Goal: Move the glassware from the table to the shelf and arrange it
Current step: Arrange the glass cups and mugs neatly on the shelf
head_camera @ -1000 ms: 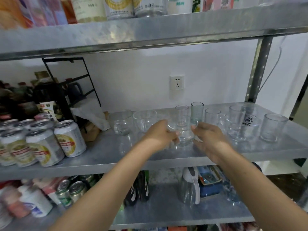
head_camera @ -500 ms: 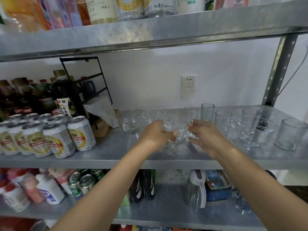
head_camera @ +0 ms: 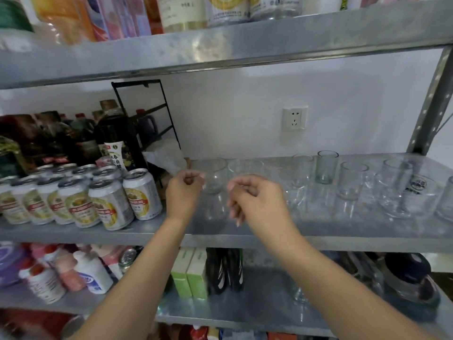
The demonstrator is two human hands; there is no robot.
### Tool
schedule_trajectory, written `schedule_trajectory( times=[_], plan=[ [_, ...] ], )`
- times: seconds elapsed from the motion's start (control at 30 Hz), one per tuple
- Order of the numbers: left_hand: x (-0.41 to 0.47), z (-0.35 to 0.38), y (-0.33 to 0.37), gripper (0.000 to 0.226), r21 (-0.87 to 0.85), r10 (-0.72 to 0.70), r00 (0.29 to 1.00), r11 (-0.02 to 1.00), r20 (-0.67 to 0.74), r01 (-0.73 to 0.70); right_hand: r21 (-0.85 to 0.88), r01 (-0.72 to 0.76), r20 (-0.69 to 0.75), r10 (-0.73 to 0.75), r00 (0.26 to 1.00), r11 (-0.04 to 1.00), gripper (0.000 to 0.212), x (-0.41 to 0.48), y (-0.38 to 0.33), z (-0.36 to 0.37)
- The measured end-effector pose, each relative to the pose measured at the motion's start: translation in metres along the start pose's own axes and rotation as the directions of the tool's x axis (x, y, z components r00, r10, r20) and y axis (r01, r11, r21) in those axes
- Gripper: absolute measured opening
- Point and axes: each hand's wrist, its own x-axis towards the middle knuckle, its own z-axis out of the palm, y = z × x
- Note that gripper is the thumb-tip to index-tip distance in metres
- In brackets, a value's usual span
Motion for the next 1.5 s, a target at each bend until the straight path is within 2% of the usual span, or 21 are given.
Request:
schedule_trajectory(
  times=[0.1, 0.2, 0.27, 0.33, 0.5, 0.6, 0.87, 1.07, 1.13, 1.2, 1.23, 1.3, 1.37, 1.43, 1.5],
  plan=[
    [0.006, -0.003, -0.017, 0.006, -0.029, -0.055, 0.999, 0.998, -0.003, 0.055, 0.065, -0.199, -0.006, 0.199, 0.98, 0.978, 0.02, 0.02, 0.025, 0.045],
    [0.01, -0.001, -0.027, 0.008, -0.055, -0.111, 0.992, 0.992, 0.057, 0.114, -0.074, -0.134, -0.122, 0.125, 0.985, 0.988, 0.027, 0.043, 0.047, 0.067],
    [0.008, 0.001, -0.026, 0.013, -0.092, -0.161, 0.982, 0.981, 0.099, 0.17, -0.175, -0.17, -0.189, 0.137, 0.972, 0.97, 0.025, 0.053, 0.052, 0.075],
    [0.009, 0.004, -0.027, 0.017, -0.113, -0.18, 0.975, 0.974, 0.127, 0.194, -0.194, -0.205, -0.224, 0.16, 0.961, 0.959, 0.02, 0.061, 0.054, 0.081],
    [0.008, 0.003, -0.028, 0.016, -0.149, -0.104, 0.969, 0.979, 0.224, 0.14, -0.162, -0.2, -0.207, 0.165, 0.964, 0.966, 0.027, 0.068, 0.056, 0.089],
    [0.005, -0.003, -0.033, 0.018, -0.164, -0.048, 0.976, 0.983, 0.211, 0.084, -0.195, -0.191, -0.202, 0.151, 0.968, 0.962, 0.029, 0.064, 0.059, 0.095],
    [-0.001, -0.019, -0.045, 0.014, -0.144, -0.042, 0.979, 0.987, 0.197, 0.071, -0.14, -0.124, -0.138, 0.105, 0.985, 0.982, 0.025, 0.044, 0.063, 0.1],
    [-0.004, -0.017, -0.044, 0.01, -0.114, -0.027, 0.98, 0.992, 0.199, 0.05, -0.109, -0.135, -0.125, 0.122, 0.985, 0.985, 0.02, 0.044, 0.061, 0.091],
    [-0.004, -0.017, -0.044, 0.016, -0.118, -0.01, 0.978, 0.992, 0.21, 0.035, -0.09, -0.164, -0.199, 0.144, 0.969, 0.982, 0.018, 0.05, 0.066, 0.084],
    [-0.005, -0.017, -0.042, 0.025, -0.093, 0.003, 0.976, 0.996, 0.22, 0.018, -0.018, -0.195, -0.353, 0.176, 0.919, 0.981, 0.014, 0.057, 0.072, 0.073],
    [-0.005, -0.017, -0.041, 0.027, -0.086, -0.004, 0.975, 0.996, 0.224, 0.023, 0.017, -0.219, -0.419, 0.206, 0.884, 0.976, 0.026, 0.061, 0.074, 0.068],
    [-0.005, -0.014, -0.039, 0.031, -0.092, -0.015, 0.971, 0.995, 0.24, 0.038, 0.083, -0.264, -0.461, 0.272, 0.845, 0.961, 0.051, 0.067, 0.075, 0.06],
    [-0.005, -0.011, -0.037, 0.031, -0.086, -0.025, 0.968, 0.995, 0.25, 0.048, 0.126, -0.295, -0.461, 0.319, 0.828, 0.947, 0.055, 0.074, 0.074, 0.058],
    [-0.005, -0.009, -0.037, 0.03, -0.075, -0.035, 0.97, 0.996, 0.242, 0.055, 0.141, -0.322, -0.457, 0.35, 0.818, 0.936, 0.044, 0.08, 0.072, 0.054],
    [-0.006, -0.01, -0.037, 0.028, -0.097, -0.04, 0.973, 0.993, 0.226, 0.063, 0.162, -0.34, -0.434, 0.376, 0.819, 0.927, 0.024, 0.084, 0.068, 0.05]
  ],
)
